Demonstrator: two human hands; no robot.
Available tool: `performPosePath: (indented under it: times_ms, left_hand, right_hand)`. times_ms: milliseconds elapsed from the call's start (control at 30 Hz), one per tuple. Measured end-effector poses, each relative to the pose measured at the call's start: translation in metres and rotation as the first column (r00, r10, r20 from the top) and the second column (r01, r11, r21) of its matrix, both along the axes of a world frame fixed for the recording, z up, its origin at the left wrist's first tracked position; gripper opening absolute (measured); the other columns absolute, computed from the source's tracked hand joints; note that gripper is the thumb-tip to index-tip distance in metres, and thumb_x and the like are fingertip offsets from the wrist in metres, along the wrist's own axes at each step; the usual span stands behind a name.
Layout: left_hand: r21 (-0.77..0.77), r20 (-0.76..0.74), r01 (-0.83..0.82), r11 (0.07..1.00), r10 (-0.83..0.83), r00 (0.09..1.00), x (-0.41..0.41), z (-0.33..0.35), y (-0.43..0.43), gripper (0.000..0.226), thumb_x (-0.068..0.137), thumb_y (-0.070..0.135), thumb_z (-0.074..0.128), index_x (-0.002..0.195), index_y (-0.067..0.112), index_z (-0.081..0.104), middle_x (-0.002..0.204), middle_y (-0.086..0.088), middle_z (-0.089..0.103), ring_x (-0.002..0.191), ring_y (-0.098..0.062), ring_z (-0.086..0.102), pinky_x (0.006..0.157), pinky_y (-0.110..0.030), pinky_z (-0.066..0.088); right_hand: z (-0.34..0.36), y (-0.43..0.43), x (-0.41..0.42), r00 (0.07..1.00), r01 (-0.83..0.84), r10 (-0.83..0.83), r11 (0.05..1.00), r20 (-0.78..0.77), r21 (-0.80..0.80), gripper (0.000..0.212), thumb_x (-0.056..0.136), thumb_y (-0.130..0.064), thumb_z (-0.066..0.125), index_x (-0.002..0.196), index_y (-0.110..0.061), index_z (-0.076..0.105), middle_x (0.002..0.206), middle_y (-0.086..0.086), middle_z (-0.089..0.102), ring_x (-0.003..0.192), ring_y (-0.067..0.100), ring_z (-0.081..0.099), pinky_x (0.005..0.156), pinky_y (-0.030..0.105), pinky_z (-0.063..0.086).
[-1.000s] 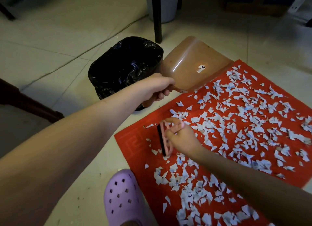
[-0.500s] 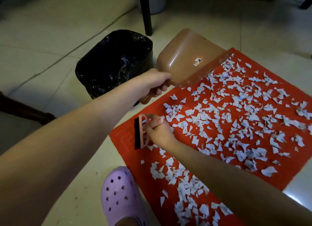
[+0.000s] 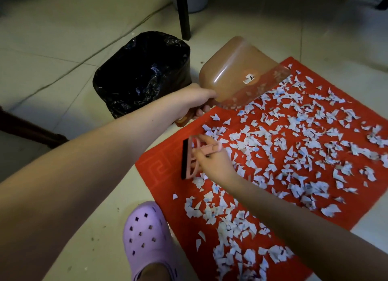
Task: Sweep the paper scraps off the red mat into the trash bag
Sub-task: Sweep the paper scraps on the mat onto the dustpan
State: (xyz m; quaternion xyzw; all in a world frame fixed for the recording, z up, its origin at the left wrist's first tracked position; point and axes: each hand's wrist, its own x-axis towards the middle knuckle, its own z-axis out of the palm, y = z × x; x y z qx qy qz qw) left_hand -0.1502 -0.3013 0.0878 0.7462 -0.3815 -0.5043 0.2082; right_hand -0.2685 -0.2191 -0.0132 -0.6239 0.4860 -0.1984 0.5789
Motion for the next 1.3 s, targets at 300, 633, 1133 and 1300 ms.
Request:
performPosePath:
  times_ms: [300,633,1133,1300]
  left_hand:
    - [0.002,0.007,-0.001,1.000,0.001,1.000,-0.001,-0.004,0.000,0.020,0.094,0.029,0.052,0.085,0.012,0.056,0.056,0.000,0.048,0.042,-0.011,0.038,0.043,-0.021,0.034]
    - [0.005,0.012,0.007,1.000,-0.008,1.000,-0.003,-0.003,0.001,0.023,0.095,0.029,0.051,0.082,0.012,0.056,0.054,0.001,0.047,0.040,-0.011,0.036,0.041,-0.018,0.033]
    - [0.023,0.014,0.061,0.998,-0.061,0.998,-0.011,-0.005,0.001,0.020,0.096,0.030,0.051,0.085,0.013,0.055,0.056,0.000,0.047,0.042,-0.011,0.038,0.044,-0.020,0.034]
    - [0.024,0.006,0.064,0.998,-0.064,0.998,-0.011,-0.005,0.001,0.020,0.096,0.029,0.051,0.082,0.014,0.052,0.055,0.000,0.047,0.040,-0.011,0.037,0.042,-0.019,0.034]
  right_hand:
    - [0.005,-0.020,-0.030,0.979,0.122,-0.127,0.992,-0.161,-0.045,0.037,0.096,-0.013,0.048,0.133,-0.019,0.047,0.099,0.003,0.066,0.069,0.011,0.066,0.051,0.016,0.049]
    - [0.011,0.009,-0.022,1.000,-0.005,0.005,1.000,0.018,0.017,0.042,0.094,-0.010,0.052,0.133,-0.021,0.047,0.105,0.005,0.066,0.068,0.012,0.071,0.063,0.029,0.060]
    - [-0.007,0.040,-0.016,0.956,-0.285,0.284,0.958,-0.076,-0.004,0.042,0.090,-0.007,0.053,0.130,-0.021,0.054,0.104,0.004,0.069,0.073,0.010,0.069,0.054,0.013,0.051]
    - [0.009,-0.006,-0.040,0.974,-0.085,0.070,0.994,-0.216,-0.062,0.039,0.093,-0.009,0.051,0.129,-0.024,0.052,0.092,0.002,0.066,0.065,0.011,0.067,0.044,0.012,0.045]
